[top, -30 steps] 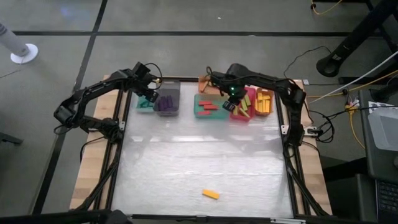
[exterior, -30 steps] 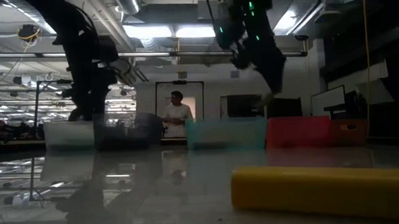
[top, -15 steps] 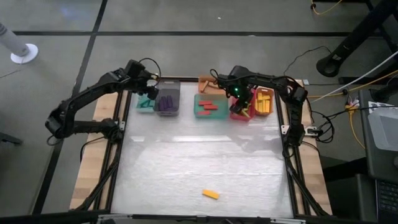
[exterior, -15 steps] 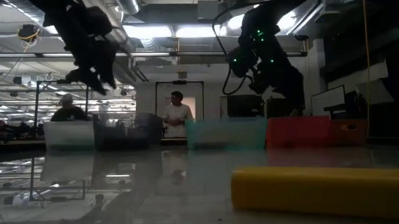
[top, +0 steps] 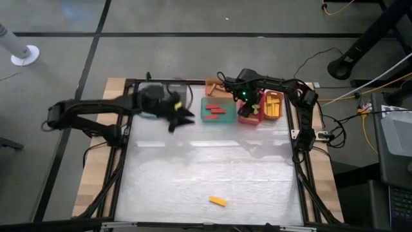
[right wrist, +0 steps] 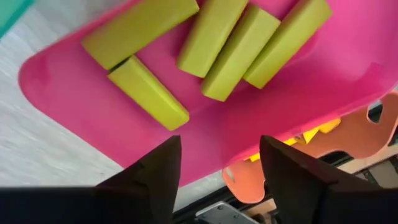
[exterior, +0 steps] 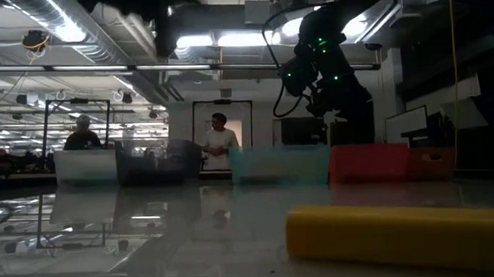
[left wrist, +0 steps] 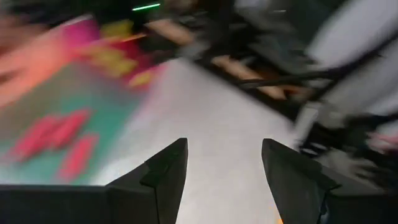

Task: Sort blocks
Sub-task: Put the yellow block into the right orange bin

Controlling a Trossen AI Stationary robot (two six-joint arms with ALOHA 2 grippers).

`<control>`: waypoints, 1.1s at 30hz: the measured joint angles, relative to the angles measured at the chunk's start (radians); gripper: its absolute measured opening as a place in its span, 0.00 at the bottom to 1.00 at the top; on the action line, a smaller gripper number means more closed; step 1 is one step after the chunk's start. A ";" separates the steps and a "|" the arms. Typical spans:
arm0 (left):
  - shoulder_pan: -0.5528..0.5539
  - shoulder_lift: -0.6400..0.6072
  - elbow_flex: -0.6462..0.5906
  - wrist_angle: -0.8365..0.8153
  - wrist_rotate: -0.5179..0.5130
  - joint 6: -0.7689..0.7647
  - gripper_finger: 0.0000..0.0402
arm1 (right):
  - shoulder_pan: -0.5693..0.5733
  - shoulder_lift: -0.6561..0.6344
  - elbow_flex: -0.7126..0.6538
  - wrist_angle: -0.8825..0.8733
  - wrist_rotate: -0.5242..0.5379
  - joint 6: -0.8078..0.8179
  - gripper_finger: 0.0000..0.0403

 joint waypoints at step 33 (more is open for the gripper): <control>-0.415 0.193 -0.001 0.288 -0.173 0.106 0.48 | 1.020 -0.371 0.002 0.515 -0.079 0.642 0.54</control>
